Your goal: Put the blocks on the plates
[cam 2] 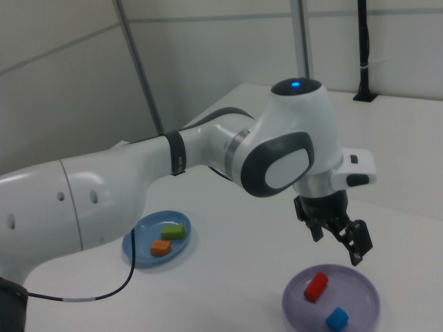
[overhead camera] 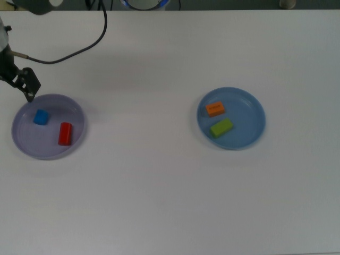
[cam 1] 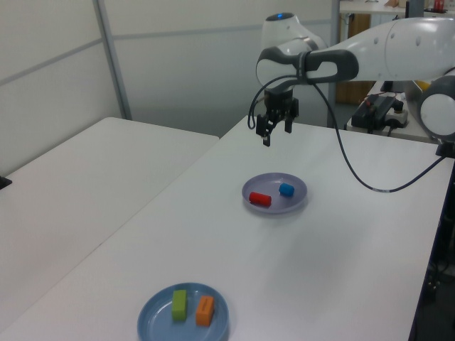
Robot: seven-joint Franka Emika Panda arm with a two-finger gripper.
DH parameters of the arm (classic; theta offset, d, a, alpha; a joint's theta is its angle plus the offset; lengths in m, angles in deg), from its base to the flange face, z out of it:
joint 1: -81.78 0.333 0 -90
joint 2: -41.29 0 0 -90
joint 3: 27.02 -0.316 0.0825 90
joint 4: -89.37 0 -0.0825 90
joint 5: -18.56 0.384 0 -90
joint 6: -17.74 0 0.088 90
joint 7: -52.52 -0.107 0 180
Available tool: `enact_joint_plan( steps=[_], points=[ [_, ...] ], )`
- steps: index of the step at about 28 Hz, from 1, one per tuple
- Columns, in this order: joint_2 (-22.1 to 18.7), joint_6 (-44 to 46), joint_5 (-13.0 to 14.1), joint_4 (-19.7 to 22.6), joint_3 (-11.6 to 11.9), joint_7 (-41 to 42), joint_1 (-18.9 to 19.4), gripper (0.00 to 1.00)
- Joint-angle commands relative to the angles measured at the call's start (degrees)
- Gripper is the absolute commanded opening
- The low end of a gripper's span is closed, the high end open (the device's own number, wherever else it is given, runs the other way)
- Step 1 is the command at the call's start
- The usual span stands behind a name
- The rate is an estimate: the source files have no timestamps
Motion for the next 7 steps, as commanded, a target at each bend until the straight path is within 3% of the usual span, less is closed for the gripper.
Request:
enact_joint_plan(
  steps=[1, 7],
  points=[
    [-2.71, 0.95, 1.29, 1.92, 0.44, 1.56, -0.26, 1.00],
    [-4.12, 3.07, 1.37, 1.92, 1.15, 2.08, -2.89, 1.00]
  ],
)
